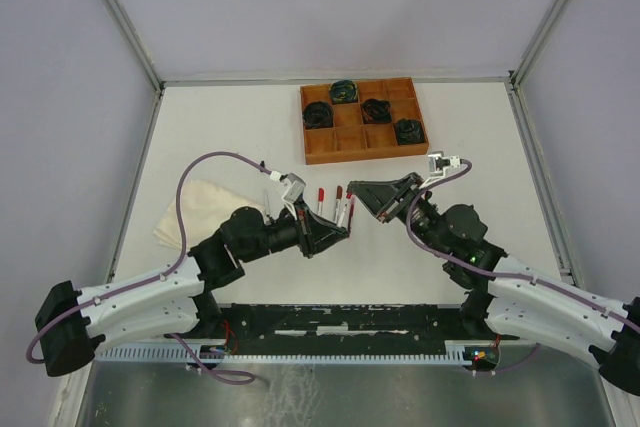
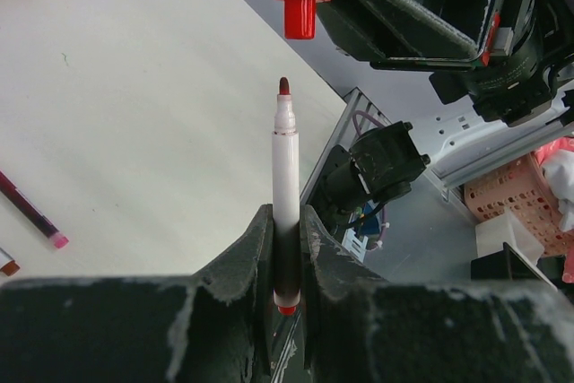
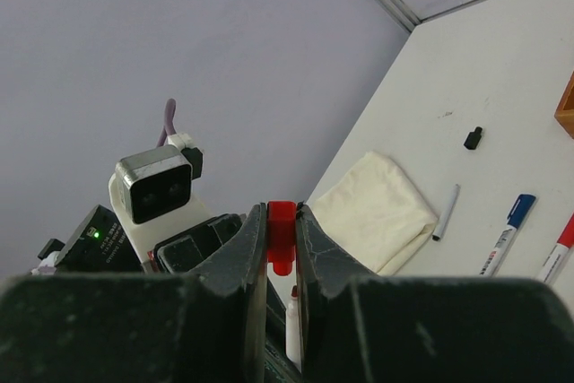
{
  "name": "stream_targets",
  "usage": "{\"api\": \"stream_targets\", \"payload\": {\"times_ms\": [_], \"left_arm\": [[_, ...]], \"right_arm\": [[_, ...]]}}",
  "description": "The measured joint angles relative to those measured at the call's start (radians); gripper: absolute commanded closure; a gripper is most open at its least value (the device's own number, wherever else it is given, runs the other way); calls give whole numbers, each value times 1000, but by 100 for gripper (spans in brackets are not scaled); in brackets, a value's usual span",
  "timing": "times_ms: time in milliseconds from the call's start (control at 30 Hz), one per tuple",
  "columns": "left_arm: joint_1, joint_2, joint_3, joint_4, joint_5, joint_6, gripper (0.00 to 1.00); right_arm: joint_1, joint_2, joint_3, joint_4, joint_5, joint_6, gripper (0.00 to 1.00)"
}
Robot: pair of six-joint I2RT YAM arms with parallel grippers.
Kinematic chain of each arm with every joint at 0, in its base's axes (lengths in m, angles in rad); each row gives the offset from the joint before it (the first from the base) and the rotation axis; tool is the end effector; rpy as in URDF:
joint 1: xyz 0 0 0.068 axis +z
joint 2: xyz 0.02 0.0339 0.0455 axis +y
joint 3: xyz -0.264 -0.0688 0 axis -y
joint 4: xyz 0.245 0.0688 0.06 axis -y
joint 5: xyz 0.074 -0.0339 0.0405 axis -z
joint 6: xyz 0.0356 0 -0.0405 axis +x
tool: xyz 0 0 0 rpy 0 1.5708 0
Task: Insert the pens into the pen caps
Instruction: Insert the pen cap onto the pen.
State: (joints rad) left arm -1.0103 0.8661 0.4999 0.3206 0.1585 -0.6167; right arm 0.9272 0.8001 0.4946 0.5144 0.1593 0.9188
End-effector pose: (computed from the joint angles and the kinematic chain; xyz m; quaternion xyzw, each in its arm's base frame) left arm 0.1060 -0.1794 0.2779 0.1946 0.6962 -0.5397 0.4315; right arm 0.1213 0.1523 0.3091 0.0592 0.6278 0.5874 0.5073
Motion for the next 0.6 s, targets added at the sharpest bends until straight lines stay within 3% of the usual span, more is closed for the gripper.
{"api": "stream_targets", "payload": {"times_ms": [600], "left_arm": [[0, -24, 0, -1, -2, 0, 97]], "right_arm": [[0, 30, 8, -18, -44, 4, 100]]}}
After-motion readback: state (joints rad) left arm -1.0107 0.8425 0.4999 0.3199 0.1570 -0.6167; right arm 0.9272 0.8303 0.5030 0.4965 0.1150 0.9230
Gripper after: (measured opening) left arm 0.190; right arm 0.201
